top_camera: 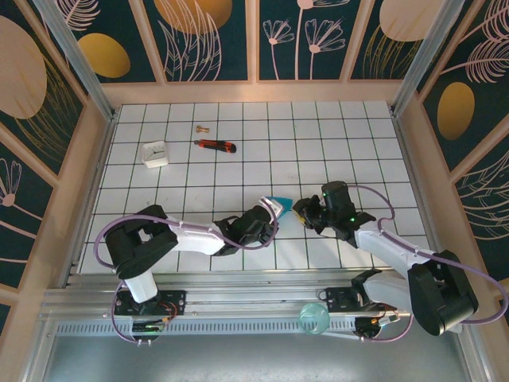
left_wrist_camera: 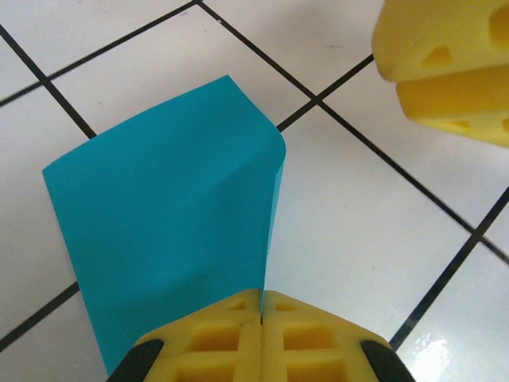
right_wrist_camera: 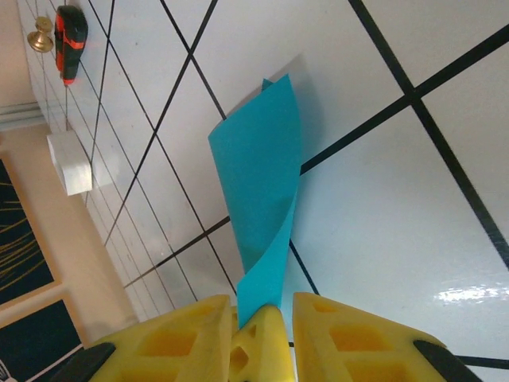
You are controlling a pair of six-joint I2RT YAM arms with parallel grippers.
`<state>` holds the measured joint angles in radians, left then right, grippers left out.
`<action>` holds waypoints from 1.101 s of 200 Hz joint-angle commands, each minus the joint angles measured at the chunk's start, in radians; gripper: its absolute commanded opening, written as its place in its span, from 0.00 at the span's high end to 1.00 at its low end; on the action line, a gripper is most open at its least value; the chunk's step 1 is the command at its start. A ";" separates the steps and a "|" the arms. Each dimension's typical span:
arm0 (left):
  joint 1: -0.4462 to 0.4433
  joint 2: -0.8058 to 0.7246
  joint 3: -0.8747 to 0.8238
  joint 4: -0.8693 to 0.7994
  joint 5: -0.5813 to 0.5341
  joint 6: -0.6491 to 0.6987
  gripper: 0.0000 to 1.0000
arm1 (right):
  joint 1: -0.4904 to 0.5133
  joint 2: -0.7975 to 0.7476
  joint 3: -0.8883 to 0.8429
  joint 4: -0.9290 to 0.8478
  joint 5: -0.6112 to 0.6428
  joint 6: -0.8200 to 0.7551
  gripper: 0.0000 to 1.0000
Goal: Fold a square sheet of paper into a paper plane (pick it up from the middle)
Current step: Fold the wing for the fifth time at the center of the table.
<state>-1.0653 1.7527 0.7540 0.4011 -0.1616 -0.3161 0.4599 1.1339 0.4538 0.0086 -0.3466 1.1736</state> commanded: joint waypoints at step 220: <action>0.078 0.052 -0.312 0.763 0.127 -0.821 1.00 | -0.017 0.120 0.077 0.049 0.017 -0.356 0.73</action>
<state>-0.9955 1.7779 0.4503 1.0626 -0.0521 -1.0489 0.4465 1.2358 0.4961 0.0177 -0.3439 0.9276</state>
